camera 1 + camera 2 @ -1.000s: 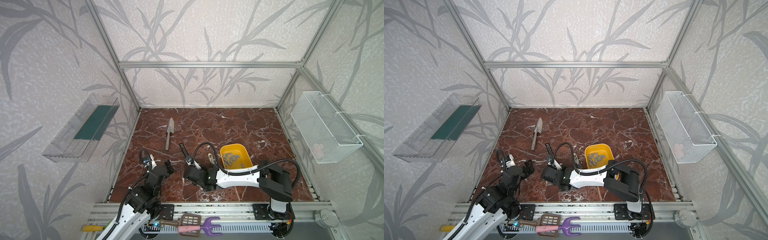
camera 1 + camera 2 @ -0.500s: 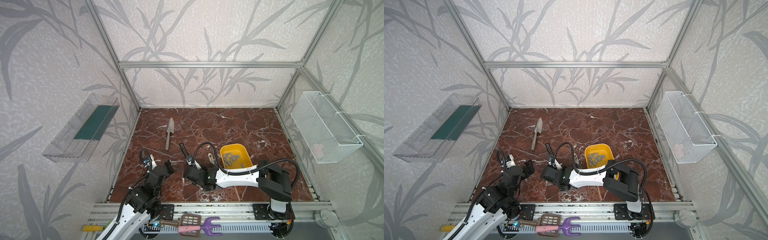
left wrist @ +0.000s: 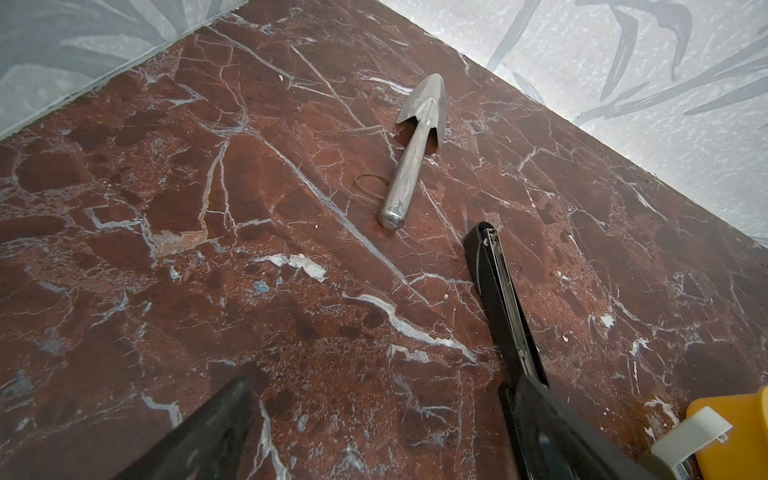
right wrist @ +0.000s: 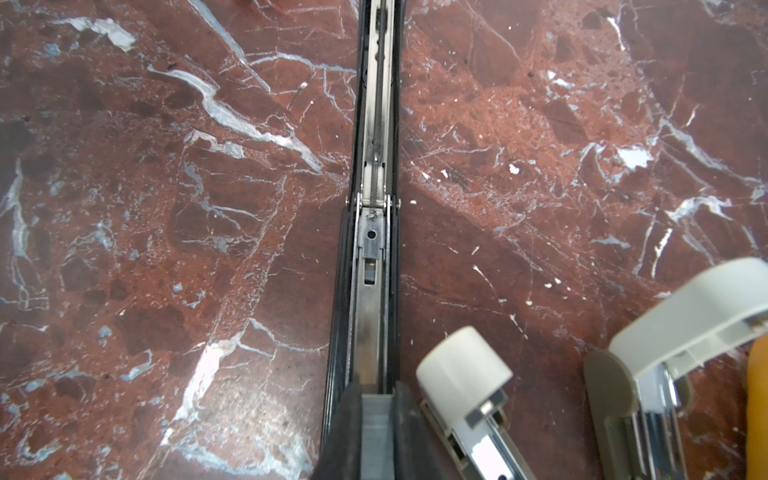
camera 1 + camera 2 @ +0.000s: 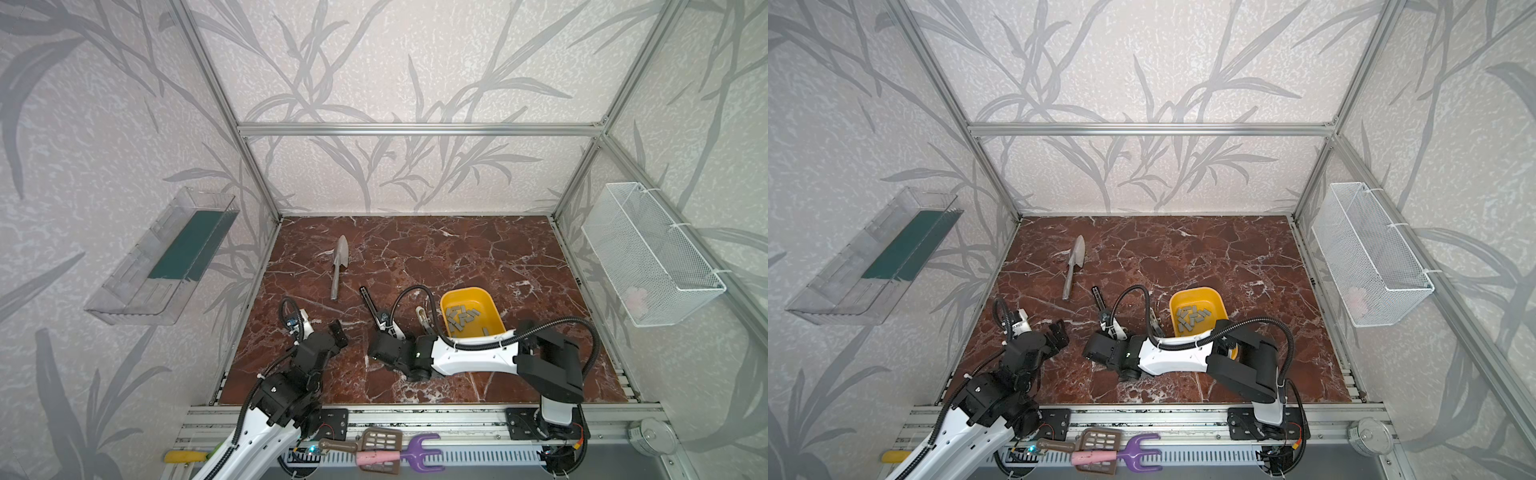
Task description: Load the staples into the stapler
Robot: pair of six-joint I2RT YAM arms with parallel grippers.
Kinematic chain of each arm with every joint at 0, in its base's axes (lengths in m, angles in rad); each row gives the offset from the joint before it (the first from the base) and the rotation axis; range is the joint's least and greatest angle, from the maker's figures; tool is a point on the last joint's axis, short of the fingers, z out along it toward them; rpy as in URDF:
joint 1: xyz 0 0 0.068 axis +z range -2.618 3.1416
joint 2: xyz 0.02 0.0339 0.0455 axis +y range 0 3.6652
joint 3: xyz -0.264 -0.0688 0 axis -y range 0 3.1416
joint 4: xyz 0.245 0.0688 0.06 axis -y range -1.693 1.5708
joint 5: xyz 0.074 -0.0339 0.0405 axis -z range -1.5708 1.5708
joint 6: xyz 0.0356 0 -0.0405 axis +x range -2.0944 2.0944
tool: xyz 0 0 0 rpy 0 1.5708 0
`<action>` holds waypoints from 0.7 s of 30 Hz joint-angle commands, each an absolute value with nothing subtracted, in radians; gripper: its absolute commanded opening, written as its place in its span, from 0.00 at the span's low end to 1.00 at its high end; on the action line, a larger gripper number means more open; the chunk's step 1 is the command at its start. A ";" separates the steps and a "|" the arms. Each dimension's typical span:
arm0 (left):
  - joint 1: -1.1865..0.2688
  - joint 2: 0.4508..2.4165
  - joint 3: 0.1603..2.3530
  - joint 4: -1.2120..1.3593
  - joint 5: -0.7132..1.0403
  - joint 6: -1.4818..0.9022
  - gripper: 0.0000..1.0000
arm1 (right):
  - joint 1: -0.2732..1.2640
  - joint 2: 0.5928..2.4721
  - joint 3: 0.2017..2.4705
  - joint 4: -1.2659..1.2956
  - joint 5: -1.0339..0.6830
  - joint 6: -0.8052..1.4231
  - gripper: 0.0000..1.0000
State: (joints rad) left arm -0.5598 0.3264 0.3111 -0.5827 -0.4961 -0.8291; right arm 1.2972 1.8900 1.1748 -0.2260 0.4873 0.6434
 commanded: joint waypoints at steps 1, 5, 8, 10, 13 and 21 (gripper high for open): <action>-0.555 0.319 0.305 -0.583 -0.512 -0.829 0.99 | 1.316 1.862 1.157 -0.291 0.496 0.652 0.00; -0.555 0.317 0.305 -0.582 -0.513 -0.830 0.99 | 1.315 1.844 1.165 -0.282 0.521 0.611 0.00; -0.554 0.317 0.305 -0.583 -0.512 -0.830 0.99 | 1.316 1.818 1.169 -0.278 0.516 0.598 0.00; -0.554 0.317 0.304 -0.583 -0.512 -0.829 0.99 | 1.315 1.798 1.150 -0.245 0.514 0.609 0.00; -0.555 0.317 0.304 -0.583 -0.516 -0.830 0.99 | 1.316 1.768 1.114 -0.178 0.484 0.609 0.00; -0.554 0.316 0.304 -0.578 -0.527 -0.830 0.99 | 1.307 1.755 1.049 -0.046 0.445 0.596 0.00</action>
State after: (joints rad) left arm -0.5598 0.3264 0.3111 -0.5823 -0.4969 -0.8291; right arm 1.3098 1.7809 1.0729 -0.1127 0.4664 0.6041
